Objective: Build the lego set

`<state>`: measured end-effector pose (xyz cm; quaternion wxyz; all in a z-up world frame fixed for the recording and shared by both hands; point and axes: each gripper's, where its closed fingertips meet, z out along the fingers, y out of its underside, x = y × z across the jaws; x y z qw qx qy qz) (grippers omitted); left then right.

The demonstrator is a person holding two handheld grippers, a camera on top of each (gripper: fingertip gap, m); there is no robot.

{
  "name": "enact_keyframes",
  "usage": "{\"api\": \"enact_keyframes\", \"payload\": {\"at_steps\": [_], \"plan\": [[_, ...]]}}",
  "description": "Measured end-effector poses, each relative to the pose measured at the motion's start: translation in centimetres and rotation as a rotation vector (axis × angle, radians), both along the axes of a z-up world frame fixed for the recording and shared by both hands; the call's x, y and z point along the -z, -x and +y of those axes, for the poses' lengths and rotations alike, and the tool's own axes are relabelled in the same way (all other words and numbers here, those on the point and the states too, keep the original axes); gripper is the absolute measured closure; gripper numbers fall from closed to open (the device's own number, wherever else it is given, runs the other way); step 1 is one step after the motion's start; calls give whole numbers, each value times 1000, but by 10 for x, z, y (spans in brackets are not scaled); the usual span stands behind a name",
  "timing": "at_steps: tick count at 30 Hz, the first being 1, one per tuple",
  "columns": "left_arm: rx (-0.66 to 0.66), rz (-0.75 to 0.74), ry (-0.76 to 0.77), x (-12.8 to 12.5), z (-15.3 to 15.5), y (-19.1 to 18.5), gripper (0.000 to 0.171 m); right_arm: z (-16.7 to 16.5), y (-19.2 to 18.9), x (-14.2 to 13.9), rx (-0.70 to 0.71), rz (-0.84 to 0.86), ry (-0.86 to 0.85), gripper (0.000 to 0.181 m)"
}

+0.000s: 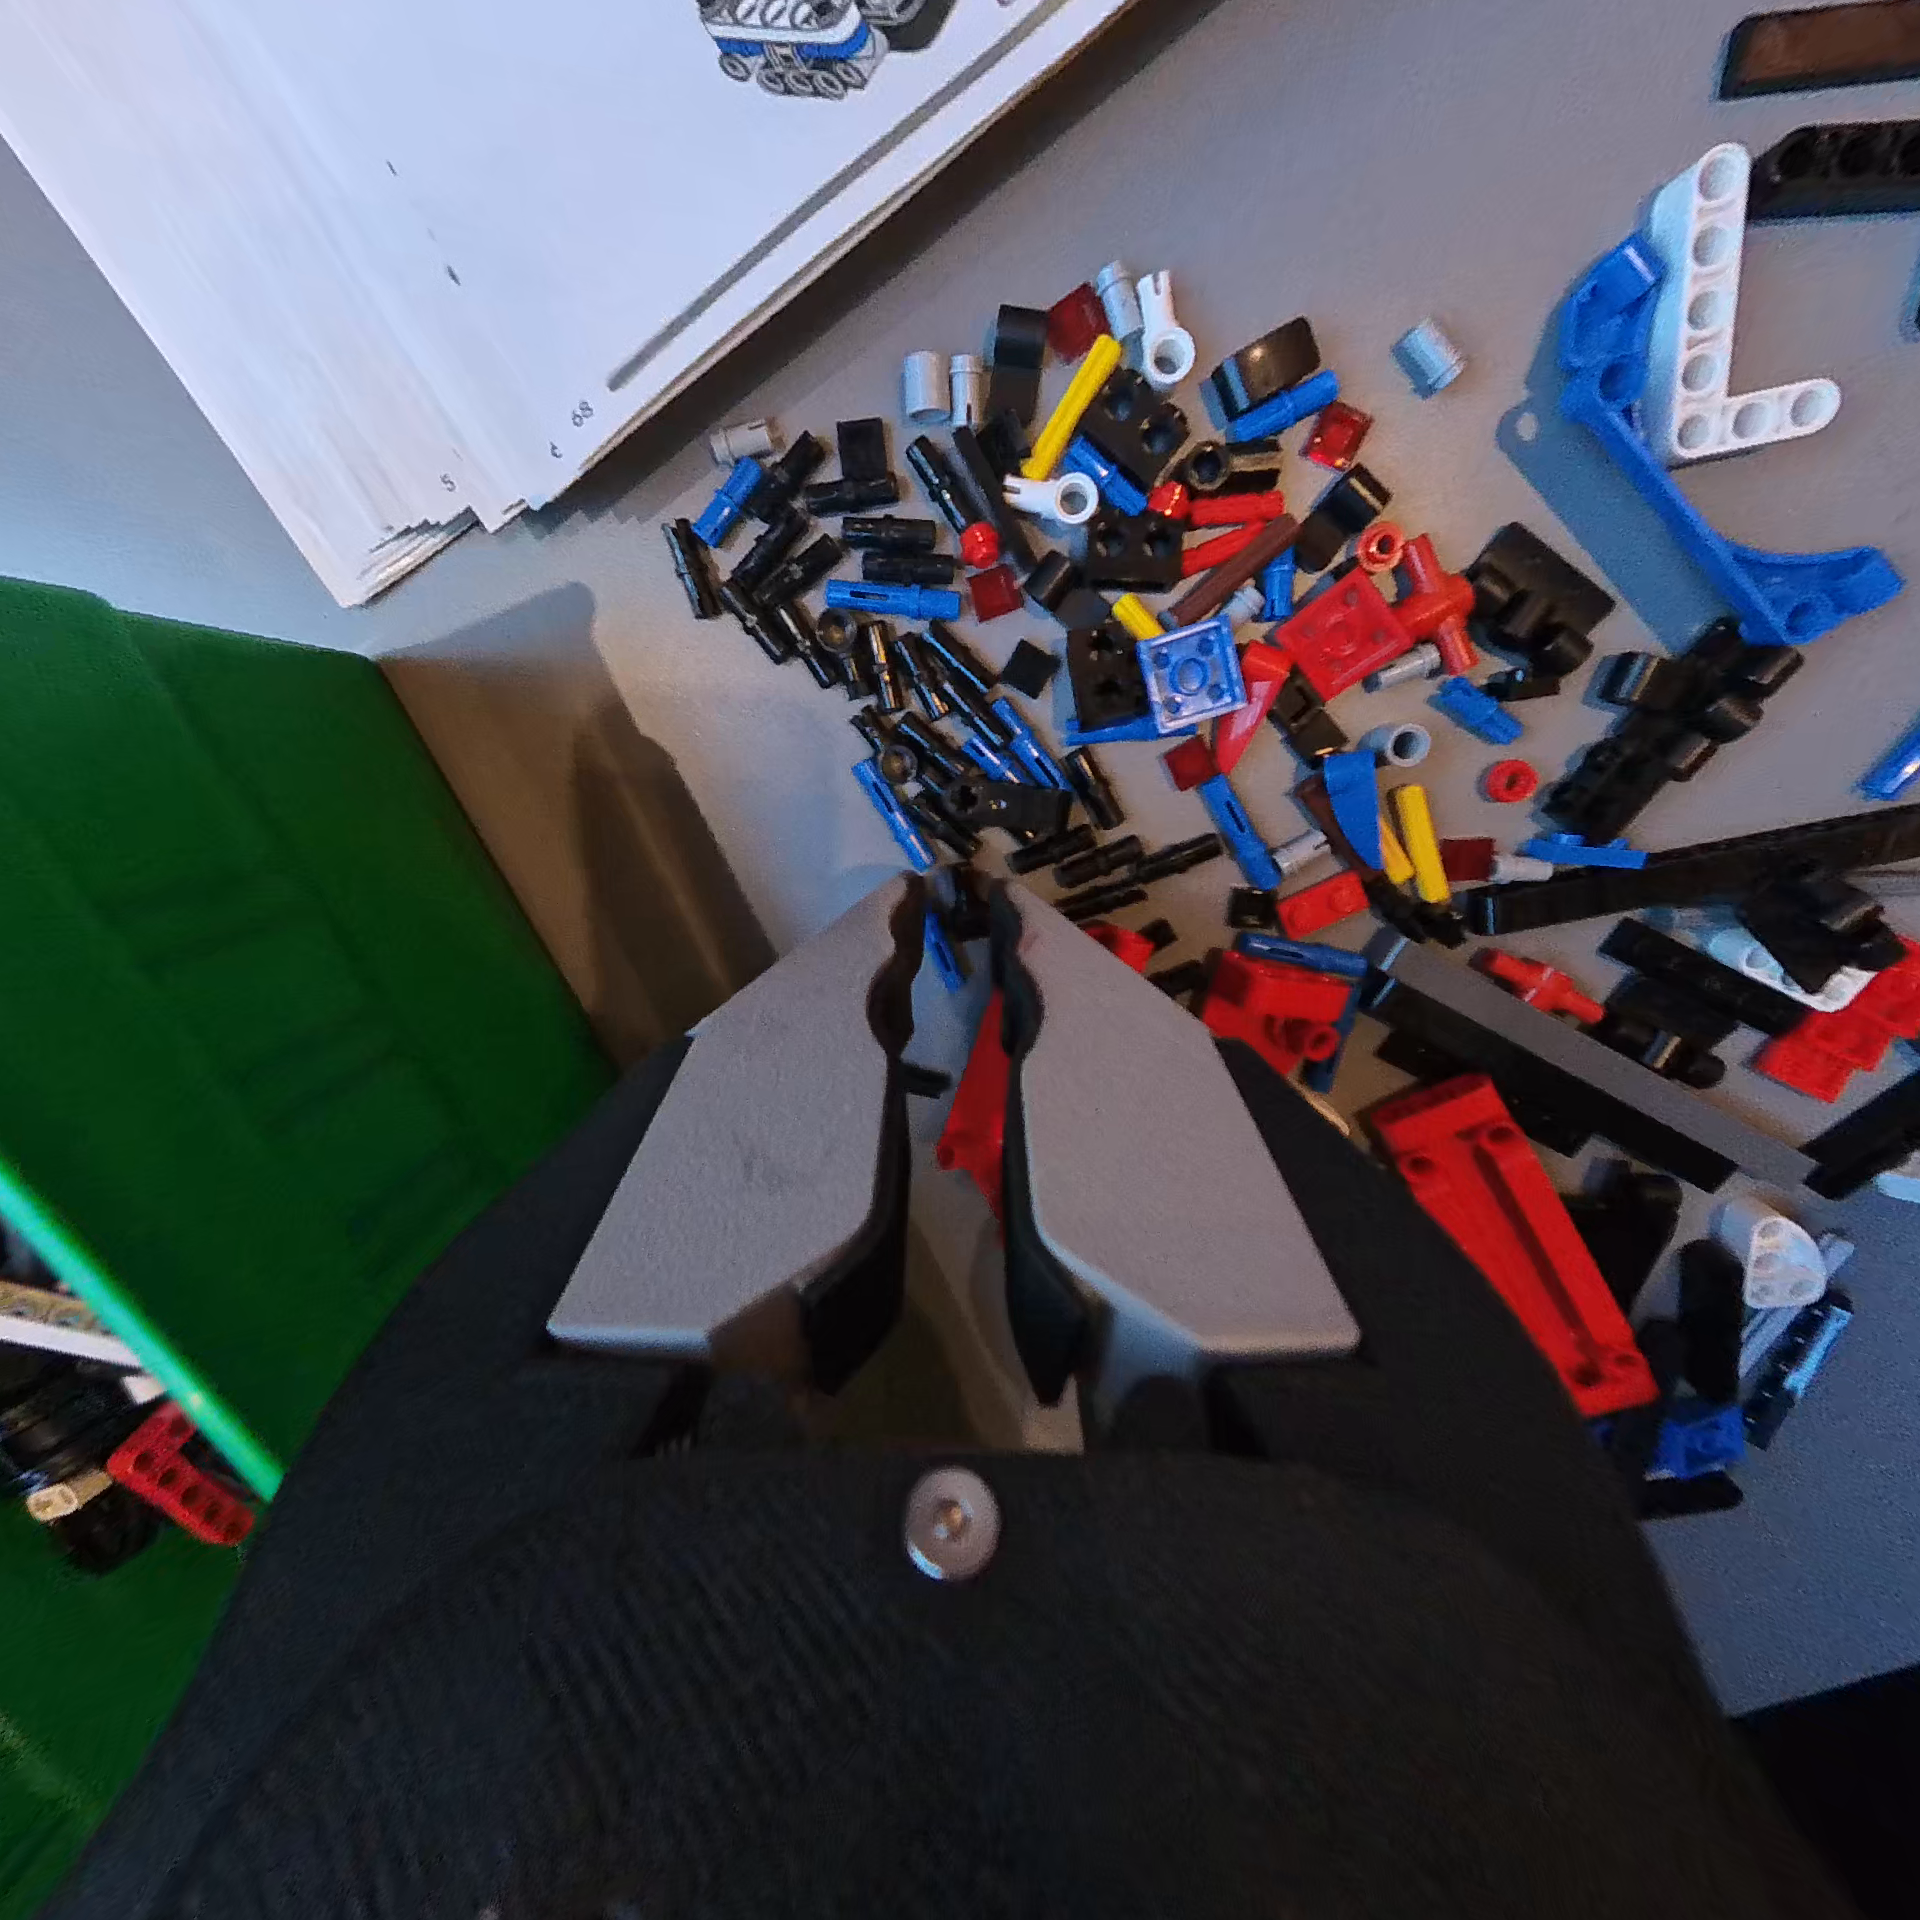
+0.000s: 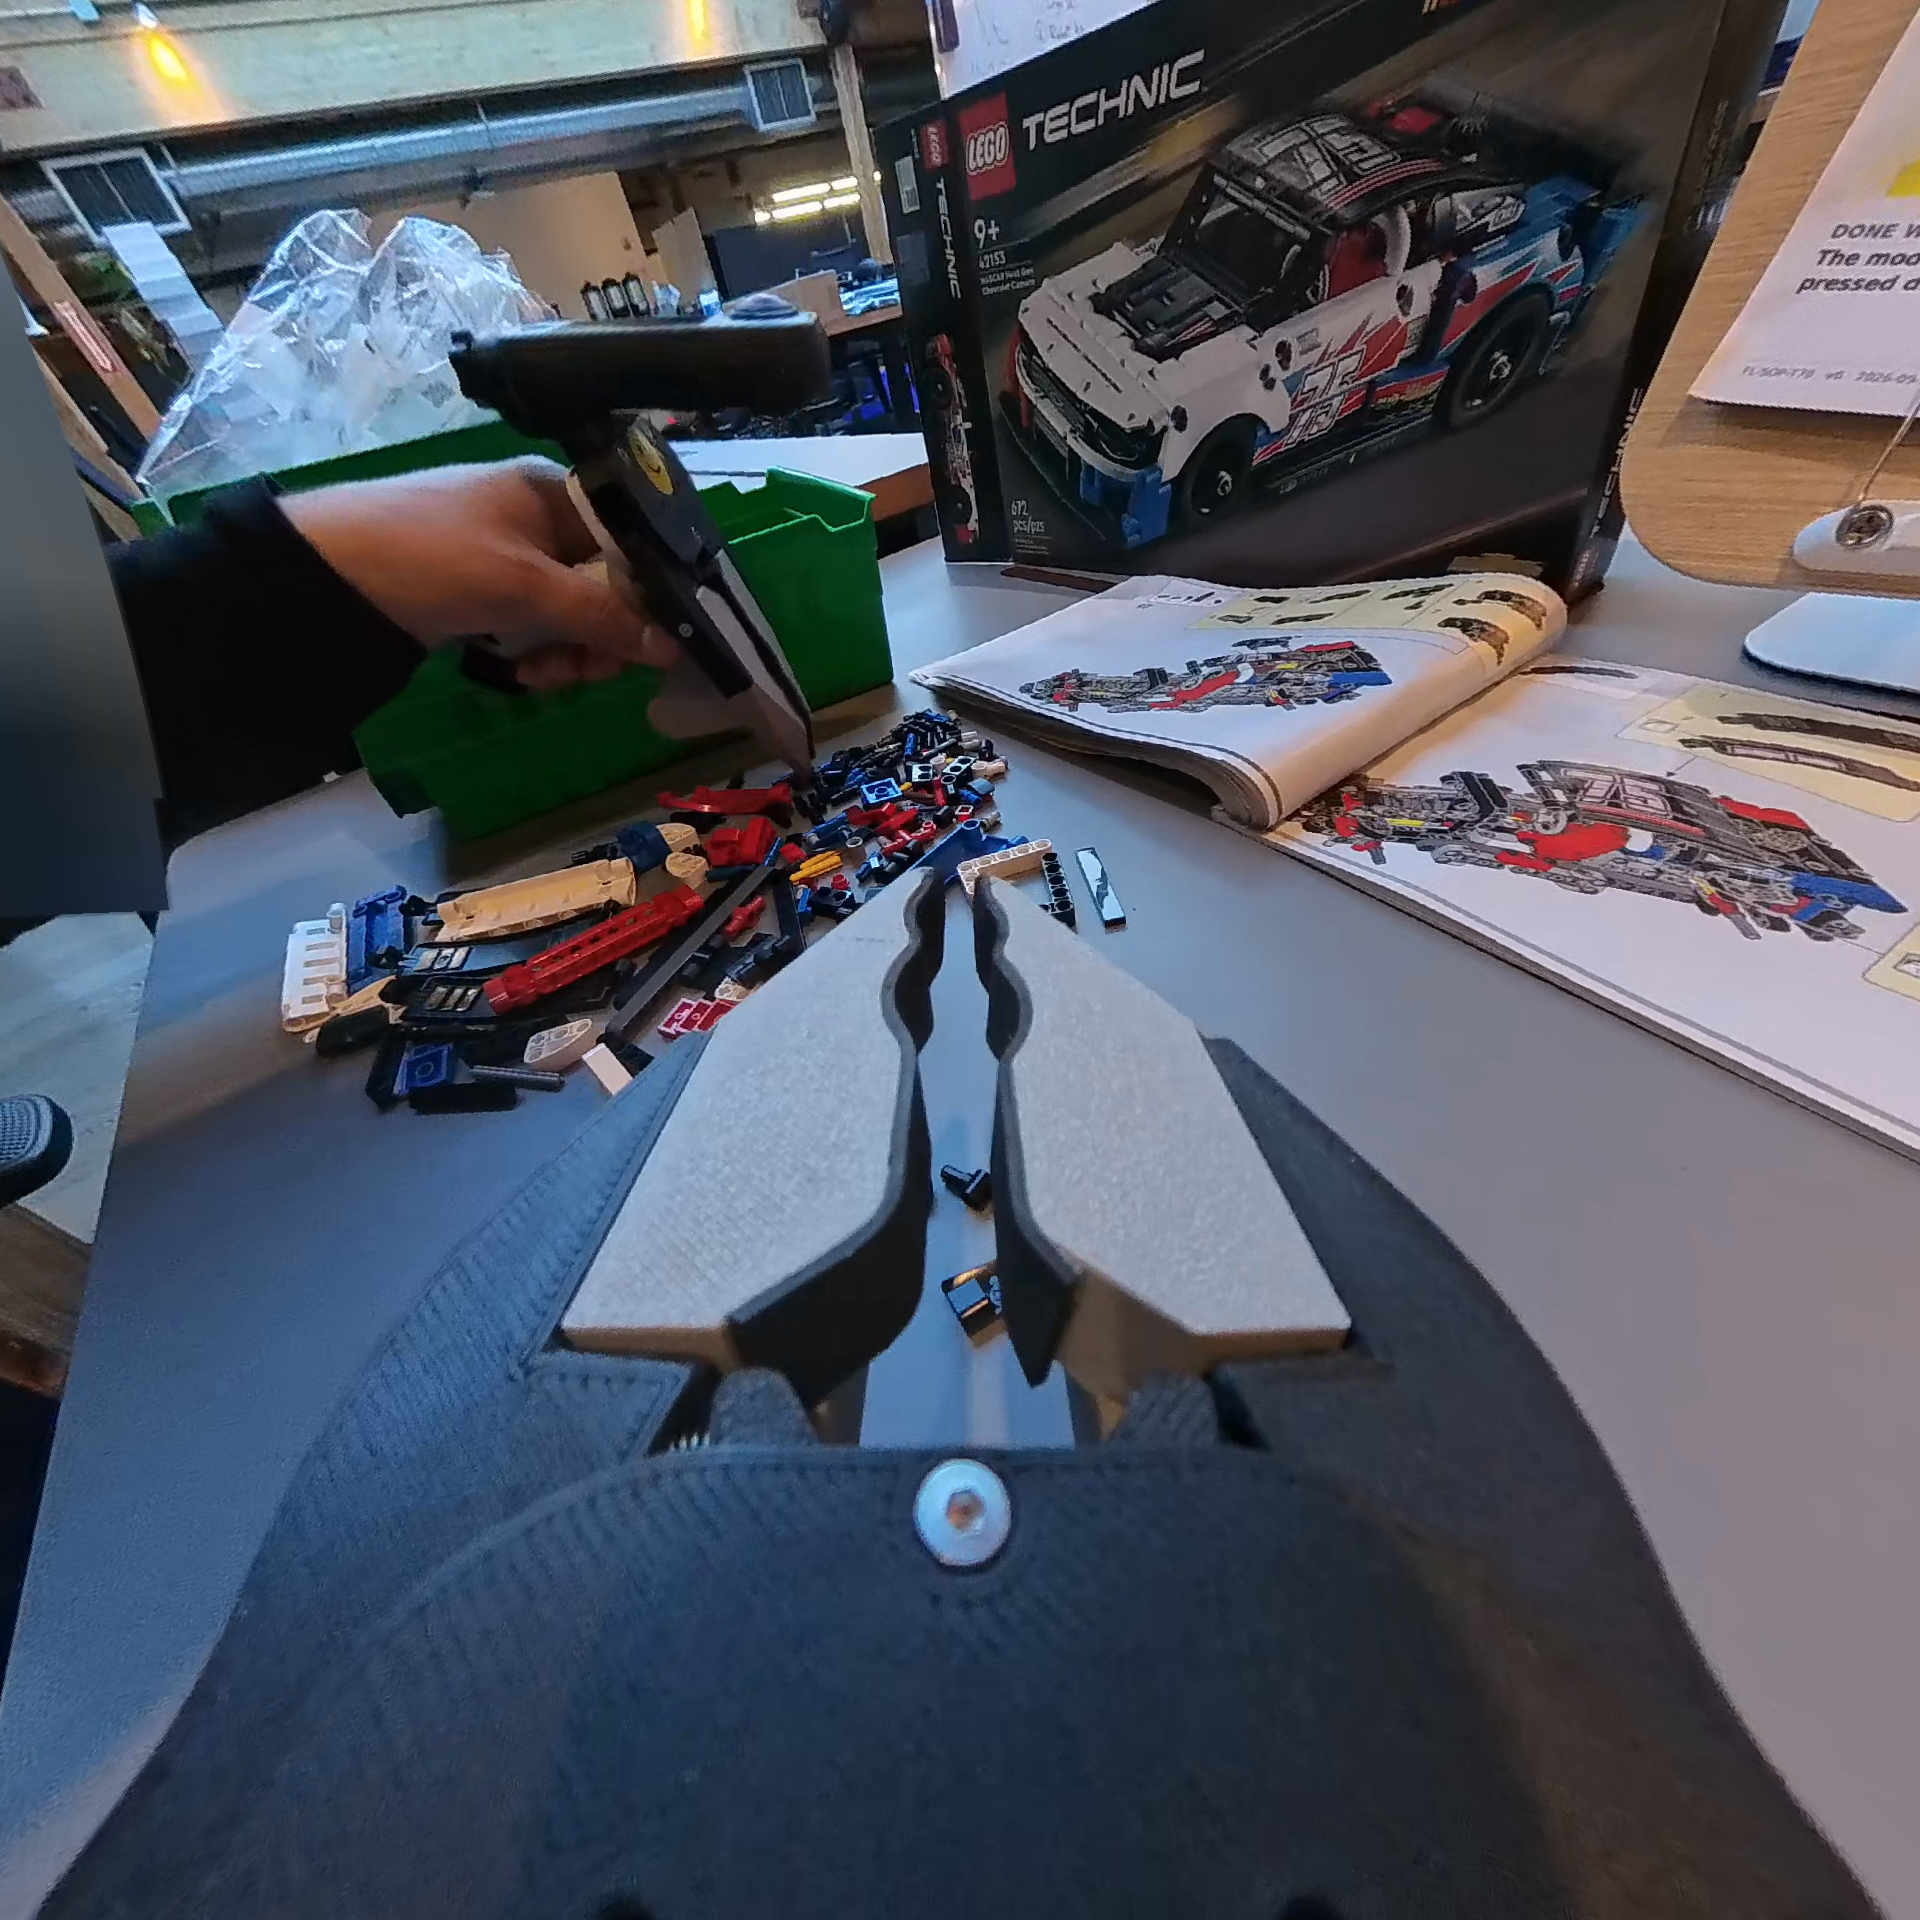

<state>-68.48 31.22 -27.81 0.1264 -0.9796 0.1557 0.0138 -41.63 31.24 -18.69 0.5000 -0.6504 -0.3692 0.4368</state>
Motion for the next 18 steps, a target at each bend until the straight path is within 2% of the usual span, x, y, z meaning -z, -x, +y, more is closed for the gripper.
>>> {"api": "enact_keyframes", "payload": {"at_steps": [5,14,18], "plan": [[-26,-28,72,8,-5,2,162,0,0,0,1,2,2,180],[-15,-37,91,9,-6,0,165,0,0,0,-1,2,0,180],[2,-47,49,-3,-4,-6,171,0,0,-1,0,2,0,180]]}}
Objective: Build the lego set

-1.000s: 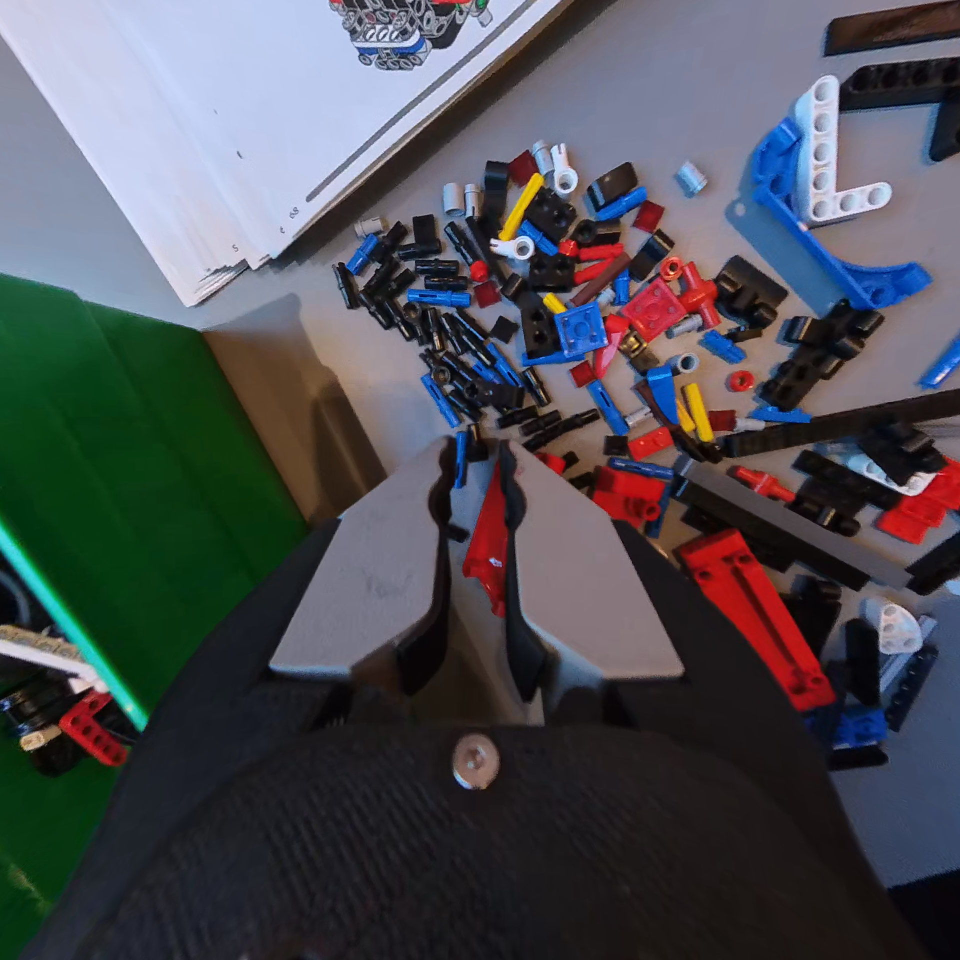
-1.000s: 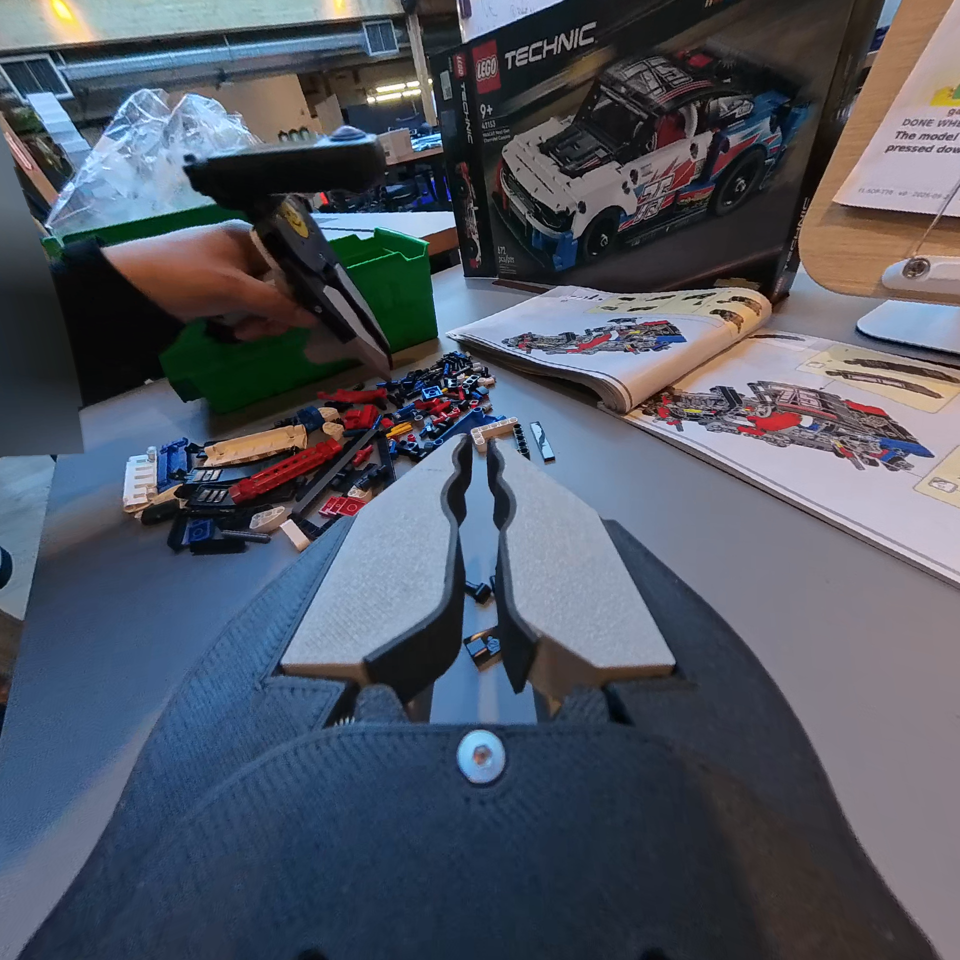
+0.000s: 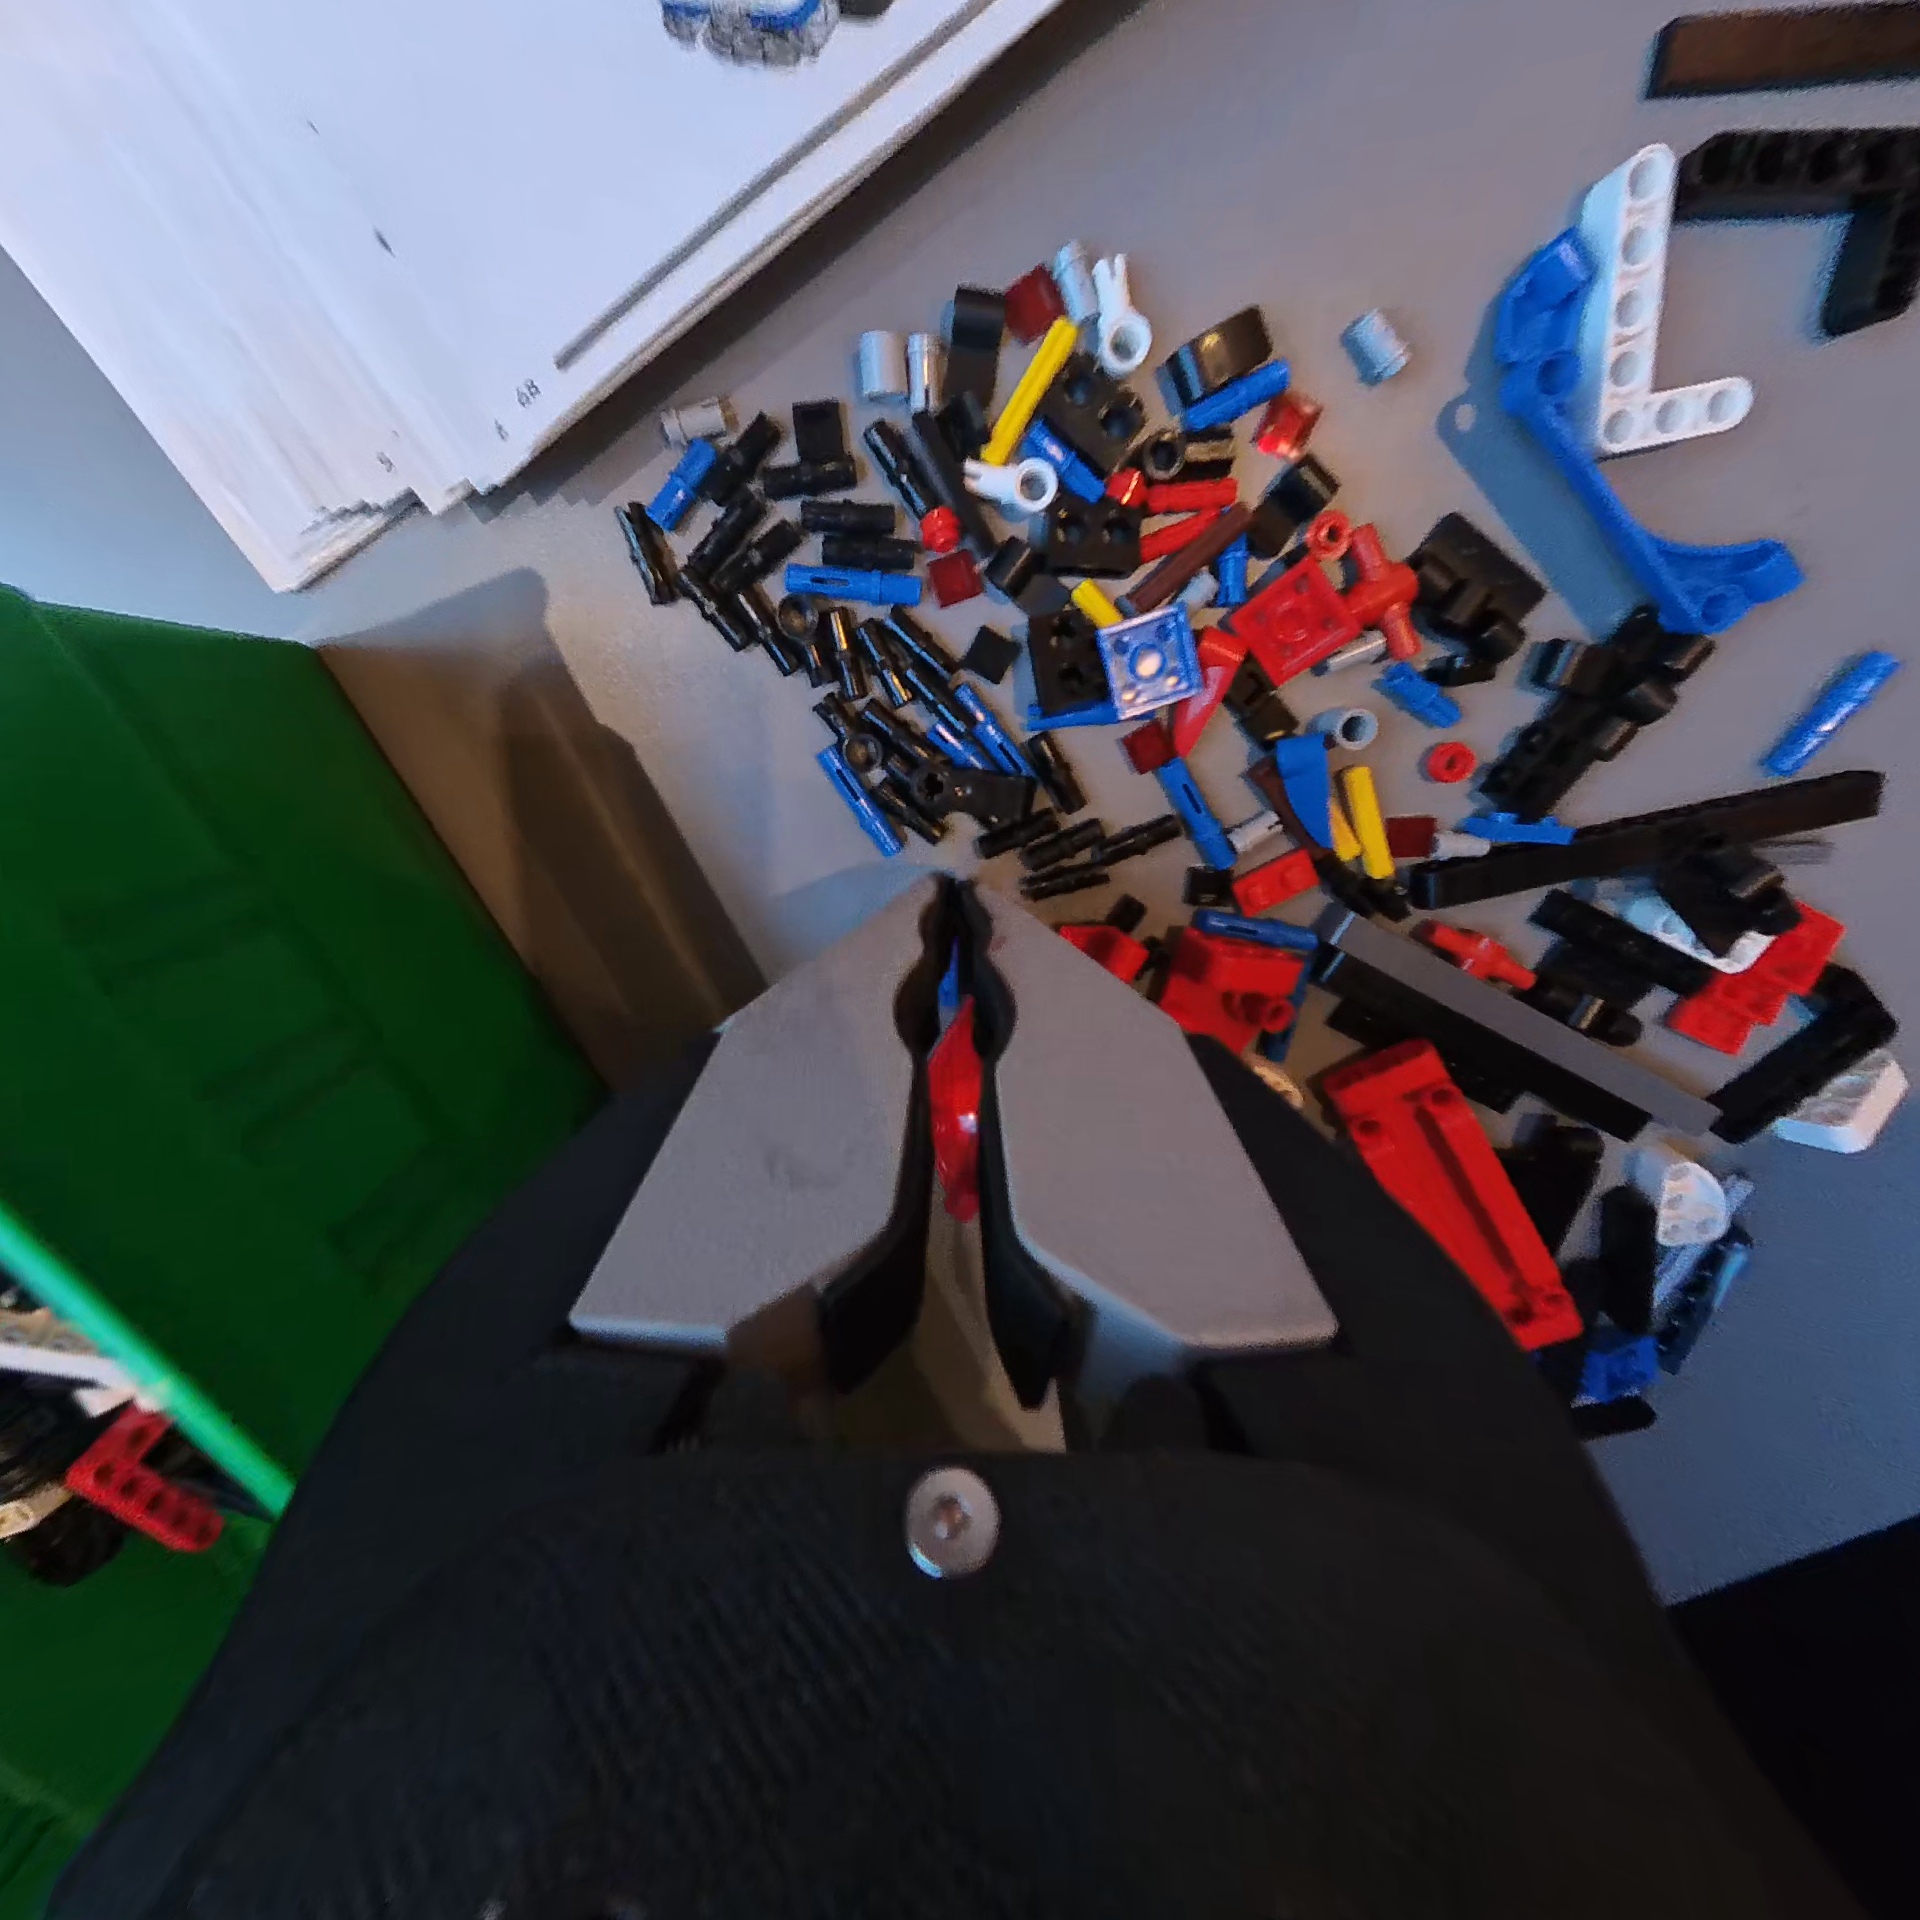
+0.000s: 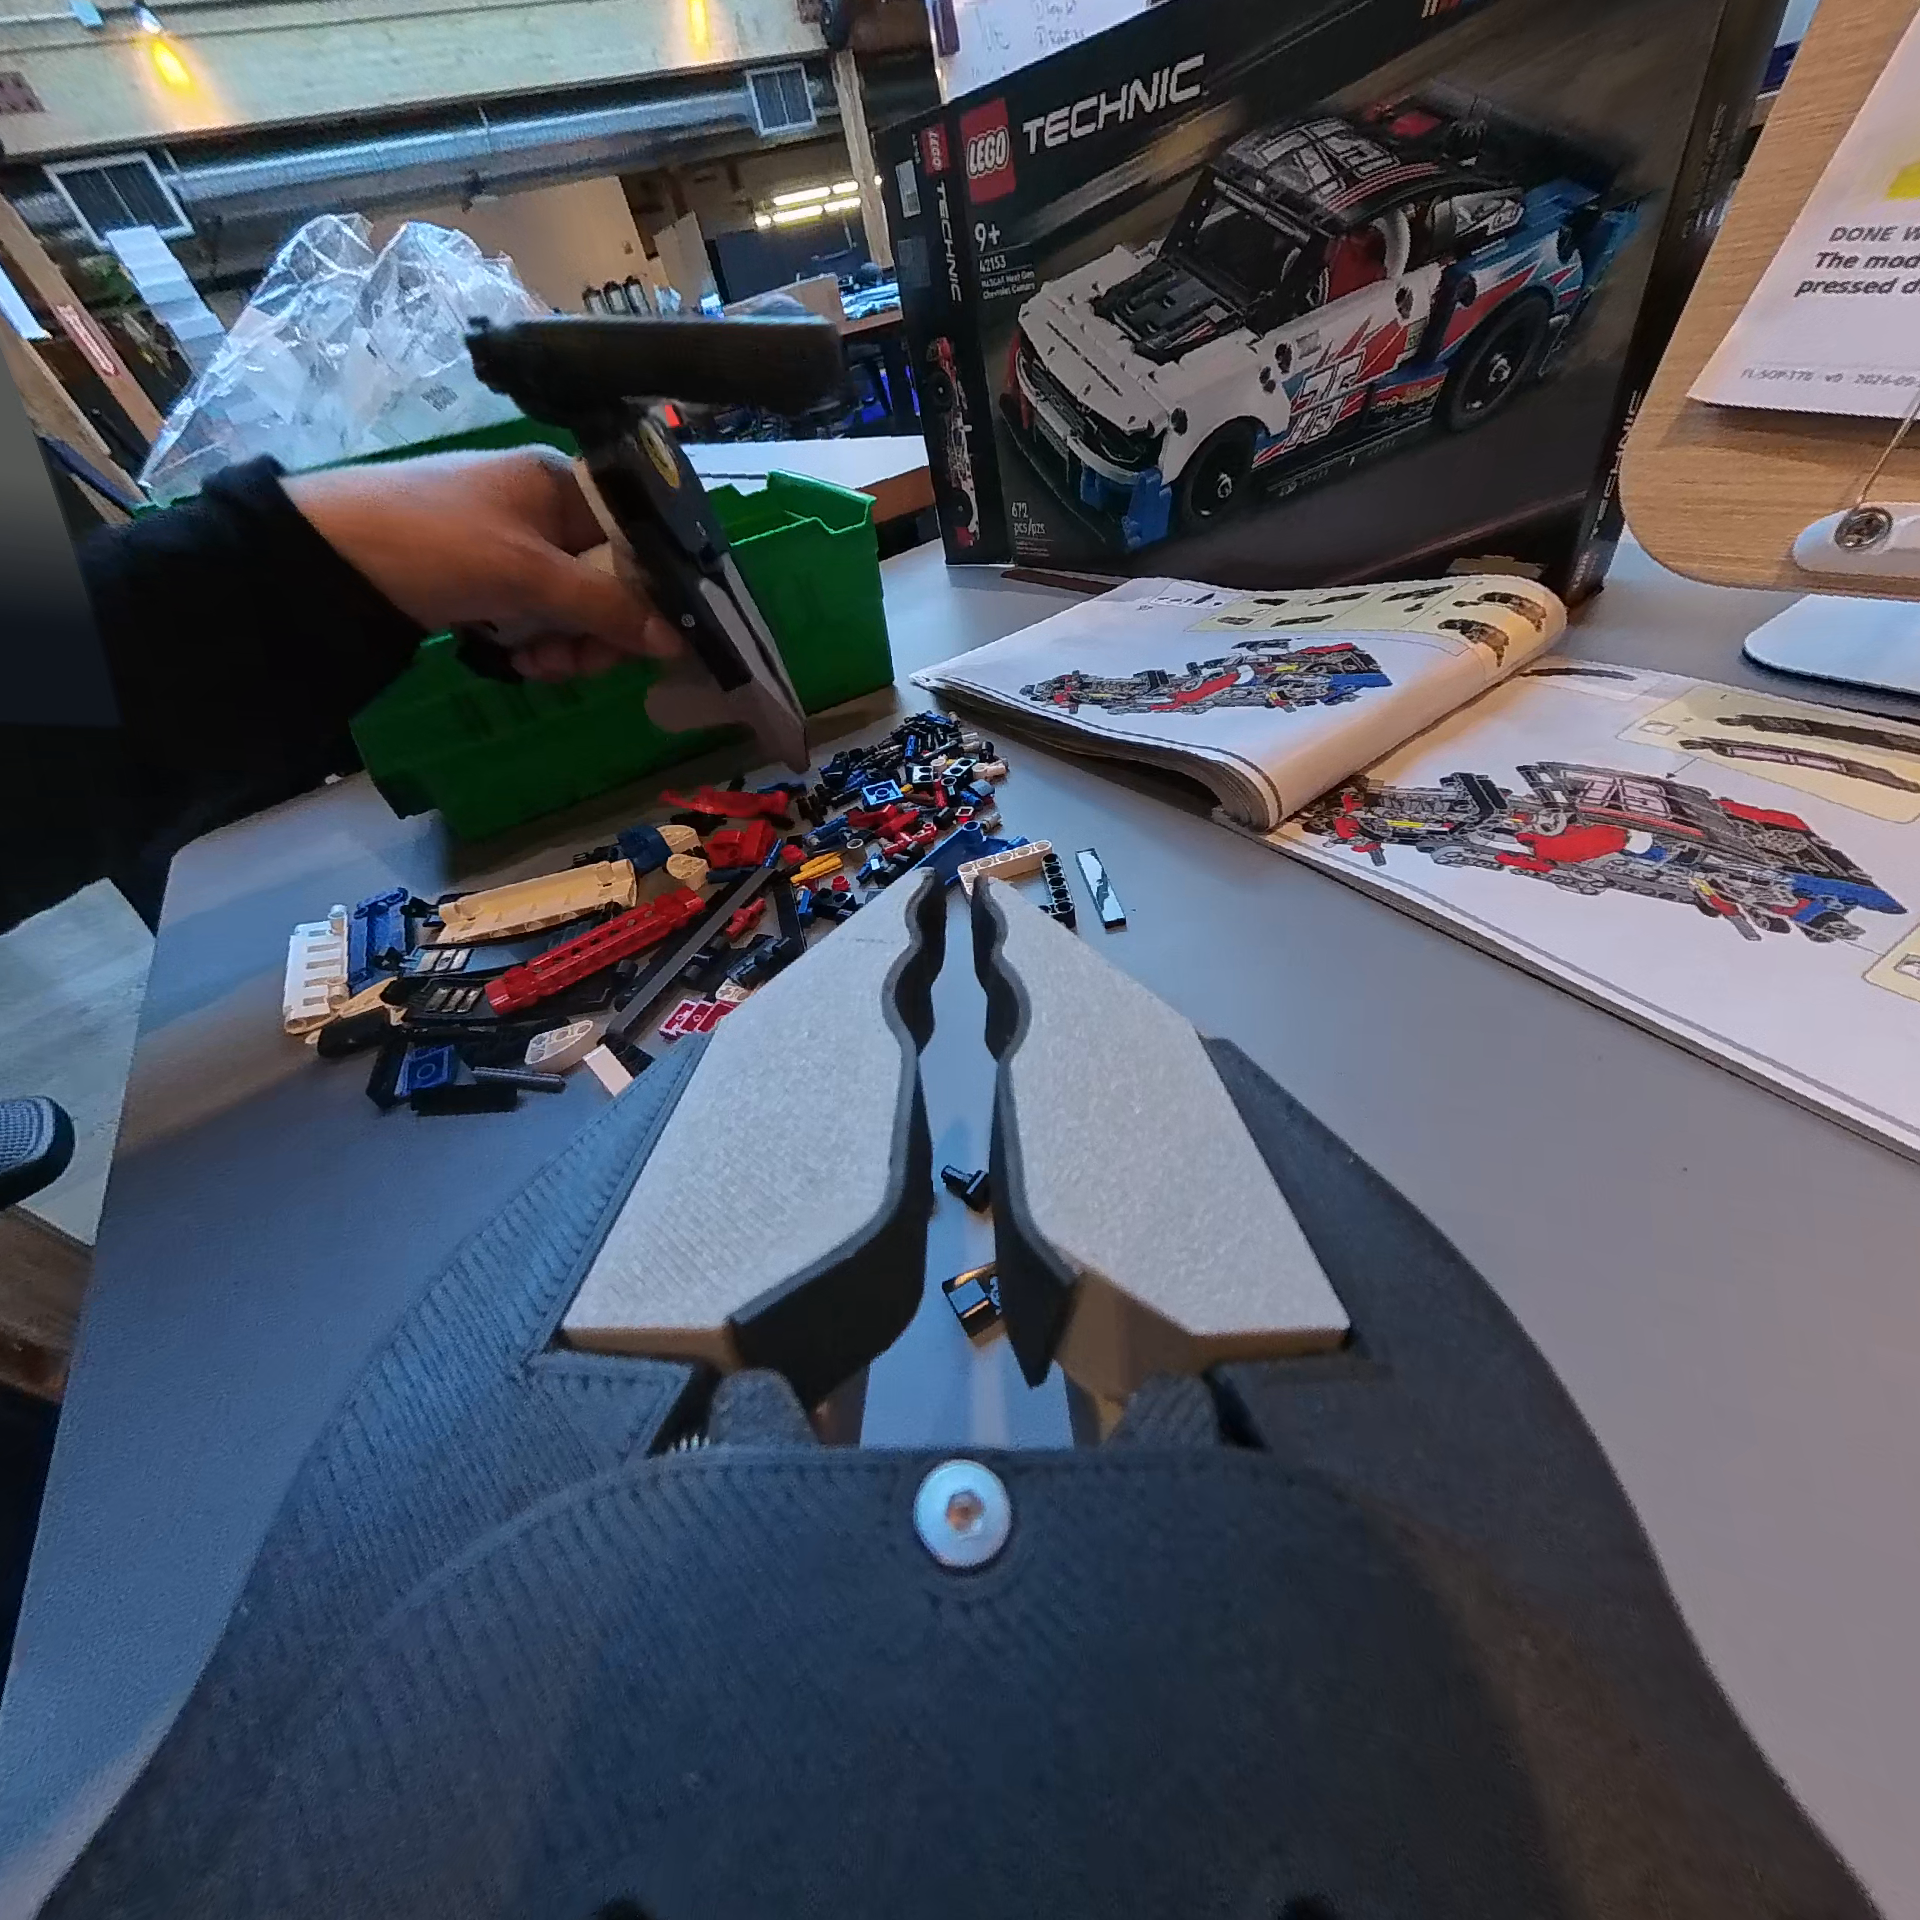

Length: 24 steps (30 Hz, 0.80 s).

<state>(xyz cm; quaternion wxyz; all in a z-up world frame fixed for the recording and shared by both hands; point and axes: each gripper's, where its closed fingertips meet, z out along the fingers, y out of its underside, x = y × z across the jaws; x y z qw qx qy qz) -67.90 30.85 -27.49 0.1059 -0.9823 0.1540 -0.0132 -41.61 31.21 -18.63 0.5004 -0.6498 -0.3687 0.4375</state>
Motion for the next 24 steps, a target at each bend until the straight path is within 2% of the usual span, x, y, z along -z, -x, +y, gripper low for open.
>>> {"api": "enact_keyframes", "payload": {"at_steps": [4,14,24], "plan": [[13,11,-35,-12,4,-3,171,-1,0,0,-2,-1,-3,180],[18,18,53,5,-12,1,166,-2,0,-1,-2,-6,-12,181],[27,-4,88,12,-15,-2,163,-1,0,0,-2,-3,-8,181]]}}
